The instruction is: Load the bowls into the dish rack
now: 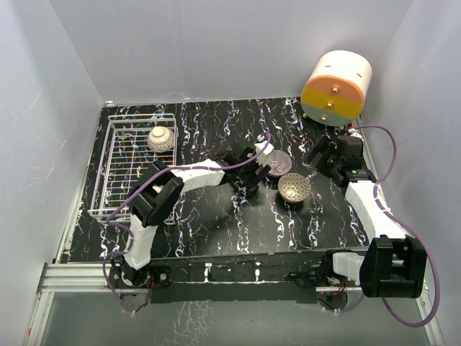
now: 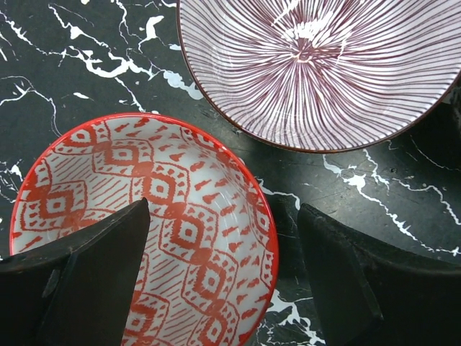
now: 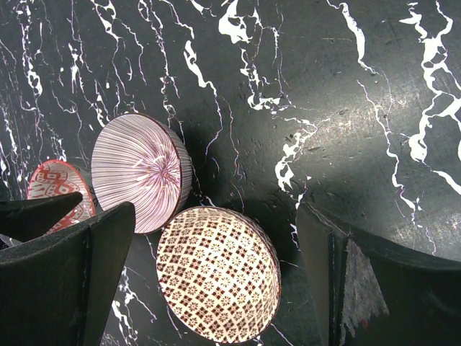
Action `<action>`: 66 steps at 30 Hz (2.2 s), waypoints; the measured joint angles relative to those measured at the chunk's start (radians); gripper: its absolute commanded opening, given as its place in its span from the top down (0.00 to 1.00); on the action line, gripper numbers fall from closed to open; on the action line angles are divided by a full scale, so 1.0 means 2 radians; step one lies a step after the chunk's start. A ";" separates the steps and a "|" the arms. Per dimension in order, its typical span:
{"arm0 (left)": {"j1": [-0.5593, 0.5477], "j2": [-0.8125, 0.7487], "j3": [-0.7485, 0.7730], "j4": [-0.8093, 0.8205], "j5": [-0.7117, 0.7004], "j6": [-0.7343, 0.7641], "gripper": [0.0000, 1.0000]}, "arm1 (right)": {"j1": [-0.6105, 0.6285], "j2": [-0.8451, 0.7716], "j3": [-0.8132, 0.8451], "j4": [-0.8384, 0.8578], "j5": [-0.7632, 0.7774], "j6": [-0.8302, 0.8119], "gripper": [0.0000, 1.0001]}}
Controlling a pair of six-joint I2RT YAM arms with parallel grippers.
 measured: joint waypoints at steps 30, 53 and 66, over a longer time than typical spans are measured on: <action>-0.004 0.014 -0.002 0.052 -0.047 0.011 1.00 | 0.000 0.002 0.000 0.000 0.000 0.000 0.02; 0.183 -0.324 -0.115 0.071 0.098 -0.179 1.00 | 0.000 -0.001 0.000 0.000 0.000 0.001 0.02; 0.440 -0.396 -0.314 0.280 0.248 -0.496 1.00 | 0.000 -0.002 -0.001 -0.001 -0.010 0.001 0.02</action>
